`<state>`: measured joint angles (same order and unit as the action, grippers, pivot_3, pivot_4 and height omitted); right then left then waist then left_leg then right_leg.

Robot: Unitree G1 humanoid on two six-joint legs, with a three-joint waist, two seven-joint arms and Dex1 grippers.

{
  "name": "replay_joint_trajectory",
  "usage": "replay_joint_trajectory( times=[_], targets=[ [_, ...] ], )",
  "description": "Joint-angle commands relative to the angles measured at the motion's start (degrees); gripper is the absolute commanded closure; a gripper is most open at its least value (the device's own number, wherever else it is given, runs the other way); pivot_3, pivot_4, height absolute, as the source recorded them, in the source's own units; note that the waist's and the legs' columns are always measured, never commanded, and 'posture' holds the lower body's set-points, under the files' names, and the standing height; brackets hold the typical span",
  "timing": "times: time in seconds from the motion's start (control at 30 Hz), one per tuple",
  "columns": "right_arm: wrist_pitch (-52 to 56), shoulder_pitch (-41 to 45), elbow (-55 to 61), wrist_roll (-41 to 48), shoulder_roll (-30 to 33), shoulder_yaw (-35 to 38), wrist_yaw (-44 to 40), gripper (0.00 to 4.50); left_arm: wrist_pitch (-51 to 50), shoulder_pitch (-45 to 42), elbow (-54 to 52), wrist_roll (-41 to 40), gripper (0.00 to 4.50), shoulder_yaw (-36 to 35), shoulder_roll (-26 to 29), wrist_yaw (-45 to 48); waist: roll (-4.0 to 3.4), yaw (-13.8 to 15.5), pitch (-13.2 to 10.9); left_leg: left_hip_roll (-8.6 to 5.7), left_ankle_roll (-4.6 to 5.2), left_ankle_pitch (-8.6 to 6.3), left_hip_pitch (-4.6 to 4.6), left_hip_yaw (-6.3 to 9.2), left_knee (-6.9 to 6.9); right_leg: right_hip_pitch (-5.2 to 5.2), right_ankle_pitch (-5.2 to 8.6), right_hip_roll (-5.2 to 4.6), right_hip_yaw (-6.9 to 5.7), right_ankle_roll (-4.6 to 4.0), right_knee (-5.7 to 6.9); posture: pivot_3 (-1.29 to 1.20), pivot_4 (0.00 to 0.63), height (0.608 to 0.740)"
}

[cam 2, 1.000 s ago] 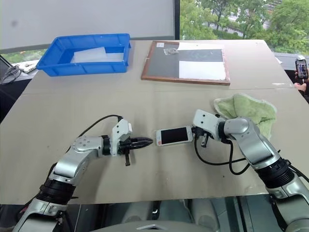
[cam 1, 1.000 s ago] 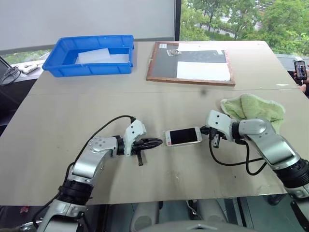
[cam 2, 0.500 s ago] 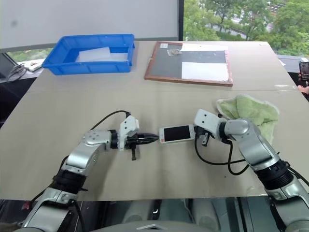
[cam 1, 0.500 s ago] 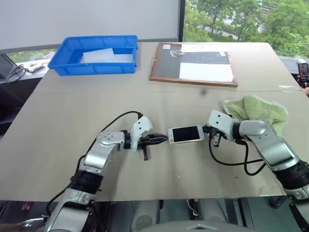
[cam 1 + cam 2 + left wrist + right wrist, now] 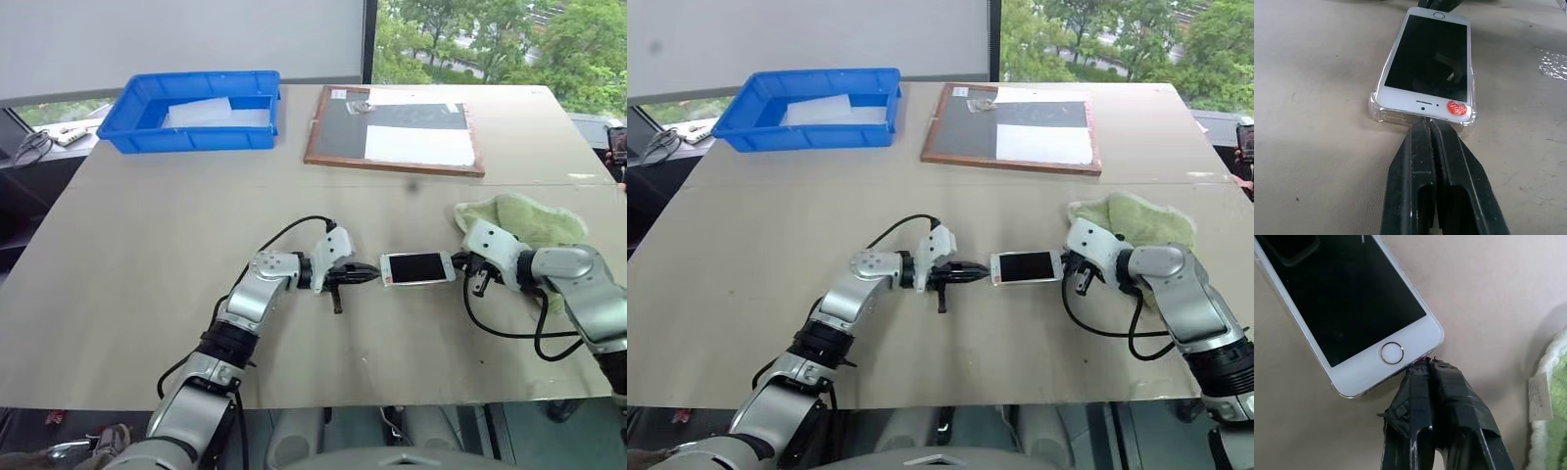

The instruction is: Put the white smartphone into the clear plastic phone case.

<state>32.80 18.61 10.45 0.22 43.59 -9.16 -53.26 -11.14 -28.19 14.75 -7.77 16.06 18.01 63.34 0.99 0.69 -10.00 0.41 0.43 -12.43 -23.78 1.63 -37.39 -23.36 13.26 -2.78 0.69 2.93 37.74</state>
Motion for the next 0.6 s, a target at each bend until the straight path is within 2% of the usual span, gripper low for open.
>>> replay_joint_trajectory(
  times=[0.03, 0.23, 0.43, 0.5, 0.6],
  targets=[
    [-4.9, 2.1, 1.2, 0.4, -3.1, -4.0, -0.8, 4.50, -0.8, 1.5, -2.9, -0.3, 4.40, 2.4, -0.9, 0.6, 0.01, -0.1, 0.0, 0.00, 0.00, 0.00, 0.01, 0.00, 0.00, 0.00, 0.02, 0.00, 0.00, 0.03, 0.00, 0.00, 0.150, 0.740],
    [-6.0, 0.9, 0.1, -1.1, -2.3, -1.7, -0.1, 4.50, -3.7, 5.1, -7.8, -1.4, 4.40, 0.0, 1.5, -1.0, 0.02, -1.5, 0.0, 0.06, 0.00, 0.00, 0.04, -0.01, 0.06, 0.00, -0.02, 0.04, 0.02, -0.02, 0.01, 0.00, 0.150, 0.740],
    [-6.8, -1.0, 0.5, 0.8, 1.4, 4.7, 0.4, 4.50, -7.8, 9.5, -14.6, -4.7, 4.40, -4.7, 5.5, -2.2, 0.01, -1.5, 0.0, 0.08, -0.01, -0.01, 0.02, 0.00, 0.15, -0.03, -0.01, 0.04, 0.02, -0.03, -0.02, 0.00, 0.150, 0.740],
    [-5.5, -0.2, 0.6, 3.0, 1.3, 6.6, 0.4, 4.50, -8.4, 10.2, -15.5, -5.6, 4.40, -5.5, 6.7, -2.4, 0.01, -1.5, 0.0, 0.09, -0.01, -0.01, 0.02, -0.03, 0.14, -0.06, -0.01, 0.04, 0.04, -0.02, 0.00, 0.00, 0.150, 0.740],
    [0.1, 2.1, 3.6, 10.9, -1.4, 9.8, -1.1, 4.50, -9.0, 10.3, -15.8, -6.7, 4.40, -6.6, 7.3, -2.7, 0.01, -1.6, 0.0, 0.14, -0.01, 0.00, 0.05, -0.03, 0.13, -0.06, 0.08, 0.09, 0.04, 0.12, 0.03, 0.00, 0.150, 0.740]
  ],
)
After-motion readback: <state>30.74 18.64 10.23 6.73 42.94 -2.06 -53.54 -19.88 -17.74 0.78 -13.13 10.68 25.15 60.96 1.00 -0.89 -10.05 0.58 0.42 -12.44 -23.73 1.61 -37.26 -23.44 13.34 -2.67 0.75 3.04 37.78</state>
